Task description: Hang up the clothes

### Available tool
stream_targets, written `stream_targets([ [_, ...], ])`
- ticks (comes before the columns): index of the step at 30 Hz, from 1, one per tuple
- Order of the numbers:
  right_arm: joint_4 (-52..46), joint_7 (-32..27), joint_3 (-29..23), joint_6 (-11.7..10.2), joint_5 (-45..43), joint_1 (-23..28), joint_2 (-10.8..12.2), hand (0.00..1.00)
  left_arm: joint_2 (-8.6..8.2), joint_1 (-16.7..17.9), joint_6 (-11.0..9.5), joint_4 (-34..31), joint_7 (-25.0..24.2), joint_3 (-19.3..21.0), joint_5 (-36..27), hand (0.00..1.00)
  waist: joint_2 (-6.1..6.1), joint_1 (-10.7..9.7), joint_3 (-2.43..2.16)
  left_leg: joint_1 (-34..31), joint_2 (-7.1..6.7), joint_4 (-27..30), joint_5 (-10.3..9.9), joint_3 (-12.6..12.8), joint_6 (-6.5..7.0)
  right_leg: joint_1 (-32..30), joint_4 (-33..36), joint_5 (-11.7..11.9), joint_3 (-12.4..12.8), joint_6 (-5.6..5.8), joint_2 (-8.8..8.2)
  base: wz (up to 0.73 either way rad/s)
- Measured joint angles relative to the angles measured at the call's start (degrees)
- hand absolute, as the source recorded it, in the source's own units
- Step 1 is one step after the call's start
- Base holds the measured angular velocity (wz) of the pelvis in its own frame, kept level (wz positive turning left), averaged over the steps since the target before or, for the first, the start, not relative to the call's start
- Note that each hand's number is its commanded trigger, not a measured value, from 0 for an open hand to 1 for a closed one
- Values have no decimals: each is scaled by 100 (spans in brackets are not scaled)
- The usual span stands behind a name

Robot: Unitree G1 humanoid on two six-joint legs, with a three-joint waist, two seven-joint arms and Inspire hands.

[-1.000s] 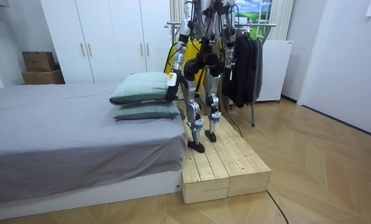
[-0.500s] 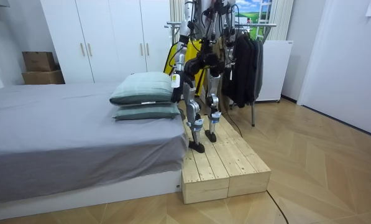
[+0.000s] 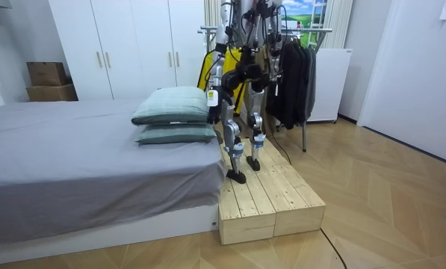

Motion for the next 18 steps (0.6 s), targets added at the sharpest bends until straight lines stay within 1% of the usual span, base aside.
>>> stream_targets([
  [2, 3, -1, 0, 15, -21, 5, -10, 0, -2, -50, -8, 25, 0, 1, -37, 0, 12, -22, 9, -59, -19, 135, -50, -162, 13, 91, 11, -30, -146, 44, -35, 44],
  [4, 3, -2, -49, 28, -65, 9, -2, 0, 3, -113, -91, 23, 1, 24, -41, 0, -20, -87, 16, -128, -143, 206, -69, -556, 45, 194, 111, -154, -422, 115, -123, 77],
  [5, 4, -1, -56, 33, -71, 10, -2, 0, 3, -122, -107, 24, 1, 33, -42, 0, -24, -110, 17, -155, -175, 243, -79, -683, 62, 223, 145, -192, -471, 131, -129, 96],
  [6, 6, 1, -64, 37, -67, 19, 4, 0, 5, -147, -141, 23, 2, 38, -43, 0, -47, -180, 20, -218, -256, 321, -94, -940, 86, 288, 185, -279, -472, 160, -148, 106],
  [7, 5, 1, -62, 66, -67, 46, 4, 0, 3, -172, -180, 22, 2, 33, -51, 0, -70, -188, 17, -245, -325, 355, -96, -1156, 96, 364, 203, -349, -474, 190, -167, 106],
  [8, 5, 3, -62, 97, -64, 50, 6, 0, 4, -180, -203, 20, 3, 26, -75, 0, -81, -193, 16, -269, -365, 386, -97, -1271, 103, 402, 200, -379, -482, 200, -174, 104],
  [9, -2, 3, -62, 145, -59, 48, 10, 0, 9, -201, -223, 9, 13, -14, -193, 0, -93, -213, 15, -362, -428, 488, -114, -1484, 131, 469, 190, -433, -489, 234, -176, 107],
  [10, -15, 3, -53, 176, -61, 52, 17, 0, 13, -236, -228, 8, 28, -62, -304, 0, -119, -228, 14, -454, -512, 559, -117, -1749, 138, 512, 185, -490, -479, 227, -176, 112],
  [11, -31, 3, -54, 196, -63, 62, 23, 0, 13, -253, -231, 7, 36, -77, -361, 0, -146, -240, 10, -501, -559, 588, -110, -1872, 146, 524, 182, -522, -406, 226, -176, 111],
  [12, -37, 6, -57, 235, -74, 63, 37, 0, 2, -259, -239, 7, 39, -77, -424, 0, -182, -233, 8, -574, -634, 633, -101, -2057, 153, 553, 171, -572, -306, 237, -176, 98],
  [13, -36, 6, -64, 238, -134, 60, 61, 0, -16, -238, -242, -2, 40, -75, -424, 0, -219, -193, 7, -609, -682, 653, -99, -2208, 154, 615, 91, -591, -311, 246, -161, 82],
  [14, -34, 3, -72, 238, -174, 48, 66, 0, -31, -209, -246, -16, 40, -73, -430, 0, -225, -151, 9, -613, -687, 657, -99, -2240, 153, 649, 51, -591, -363, 247, -155, 63],
  [15, -32, 5, -94, 237, -277, 11, 67, 0, -64, -135, -260, -18, 41, -68, -442, 0, -242, -126, 13, -644, -712, 689, -101, -2346, 151, 745, -45, -590, -527, 249, -140, 68],
  [16, -30, 7, -92, 240, -307, -7, 69, 0, -90, -112, -260, -17, 42, -68, -444, 0, -245, -132, 7, -709, -765, 760, -102, -2478, 149, 830, -122, -591, -666, 249, -134, 81],
  [17, -30, 11, -92, 244, -322, -6, 69, 0, -104, -111, -262, 2, 42, -66, -466, 0, -263, -136, 15, -737, -790, 777, -101, -2532, 149, 862, -136, -600, -663, 265, -134, 105],
  [18, -25, 29, -67, 266, -359, 2, 69, 0, -126, -123, -279, 7, 43, -66, -522, 0, -265, -137, 15, -811, -816, 822, -99, -2529, 146, 917, -137, -627, -575, 271, -130, 115],
])
